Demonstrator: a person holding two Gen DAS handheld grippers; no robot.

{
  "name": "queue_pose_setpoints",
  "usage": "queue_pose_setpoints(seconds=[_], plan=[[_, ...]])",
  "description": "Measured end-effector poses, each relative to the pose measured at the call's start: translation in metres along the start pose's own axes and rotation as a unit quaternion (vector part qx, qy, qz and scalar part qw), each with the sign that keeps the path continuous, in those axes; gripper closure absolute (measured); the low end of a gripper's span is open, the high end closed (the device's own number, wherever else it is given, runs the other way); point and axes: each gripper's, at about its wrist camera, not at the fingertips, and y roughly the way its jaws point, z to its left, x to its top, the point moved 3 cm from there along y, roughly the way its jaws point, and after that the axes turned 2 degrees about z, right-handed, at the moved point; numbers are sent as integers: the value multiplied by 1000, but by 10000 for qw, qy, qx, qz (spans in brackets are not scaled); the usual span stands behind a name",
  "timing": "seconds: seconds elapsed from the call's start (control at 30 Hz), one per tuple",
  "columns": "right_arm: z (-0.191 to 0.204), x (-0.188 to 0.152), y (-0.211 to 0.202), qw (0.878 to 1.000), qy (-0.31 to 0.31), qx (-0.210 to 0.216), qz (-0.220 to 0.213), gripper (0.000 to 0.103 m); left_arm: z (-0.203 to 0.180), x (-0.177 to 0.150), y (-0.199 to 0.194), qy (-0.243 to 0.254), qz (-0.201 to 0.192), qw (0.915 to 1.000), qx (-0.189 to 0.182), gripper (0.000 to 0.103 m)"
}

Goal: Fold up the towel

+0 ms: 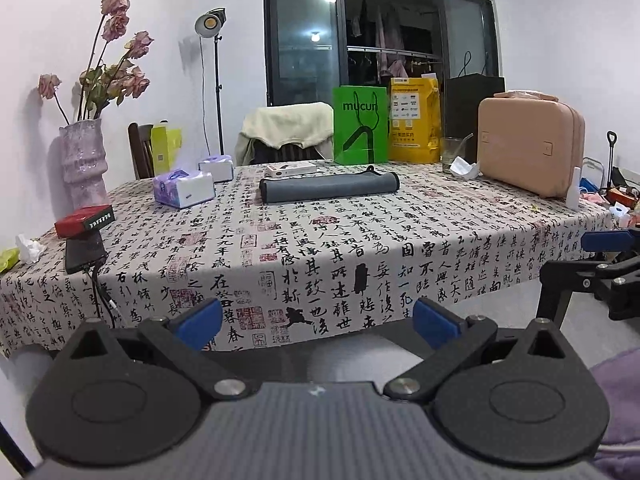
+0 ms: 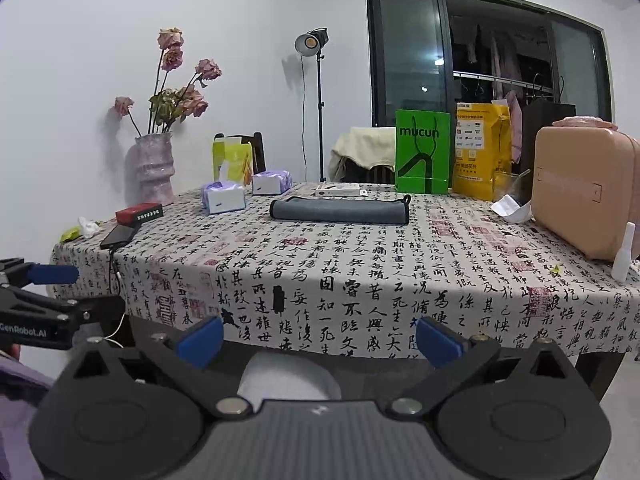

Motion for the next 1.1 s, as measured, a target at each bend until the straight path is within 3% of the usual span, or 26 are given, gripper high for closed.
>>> queue_pose_setpoints(seconds=[1.1], plan=[[-3,-3,3,9999,125,66,41,0,-5,2,1,115,-42,9999,-2,0]])
